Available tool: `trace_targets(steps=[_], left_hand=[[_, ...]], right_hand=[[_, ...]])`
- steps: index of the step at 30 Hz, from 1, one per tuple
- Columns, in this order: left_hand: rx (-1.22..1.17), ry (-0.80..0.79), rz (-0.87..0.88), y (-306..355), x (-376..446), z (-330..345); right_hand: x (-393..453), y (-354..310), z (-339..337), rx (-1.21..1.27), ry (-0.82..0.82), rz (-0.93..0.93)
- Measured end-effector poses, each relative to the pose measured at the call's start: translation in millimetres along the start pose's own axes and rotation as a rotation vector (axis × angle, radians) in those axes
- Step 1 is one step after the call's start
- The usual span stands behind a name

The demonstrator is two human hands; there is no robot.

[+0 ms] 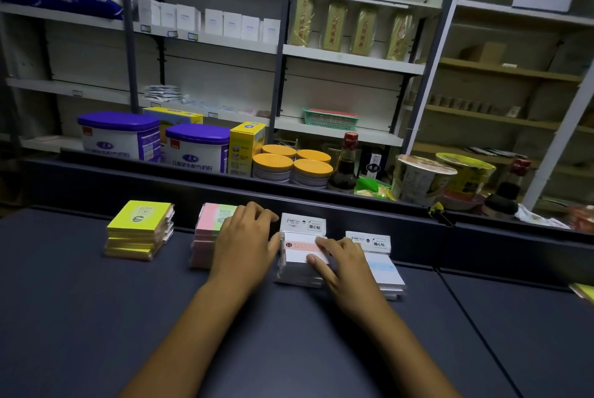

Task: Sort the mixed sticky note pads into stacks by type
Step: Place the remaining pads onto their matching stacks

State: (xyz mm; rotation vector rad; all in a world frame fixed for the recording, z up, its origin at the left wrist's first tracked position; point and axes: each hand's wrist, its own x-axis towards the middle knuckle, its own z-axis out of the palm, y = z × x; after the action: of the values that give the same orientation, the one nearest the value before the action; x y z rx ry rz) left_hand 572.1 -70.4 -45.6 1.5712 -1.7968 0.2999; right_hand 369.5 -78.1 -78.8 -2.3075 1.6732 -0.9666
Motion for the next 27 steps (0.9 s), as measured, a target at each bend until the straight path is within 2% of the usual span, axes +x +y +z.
trace_targets(steps=[8,12,18,27], left_hand=[[-0.071,-0.032,0.107,21,0,-5],[-0.071,-0.085,0.166,51,0,-5],[-0.094,-0.290,0.272,132,-10,5],[-0.169,-0.301,0.434,285,-54,8]], right_hand=[[-15,10,-42,-0.043,0.068,-0.032],[-40,42,-85,-0.198,-0.013,0.013],[-91,92,-155,-0.386,-0.068,0.154],[-198,159,-267,-0.469,-0.056,0.318]])
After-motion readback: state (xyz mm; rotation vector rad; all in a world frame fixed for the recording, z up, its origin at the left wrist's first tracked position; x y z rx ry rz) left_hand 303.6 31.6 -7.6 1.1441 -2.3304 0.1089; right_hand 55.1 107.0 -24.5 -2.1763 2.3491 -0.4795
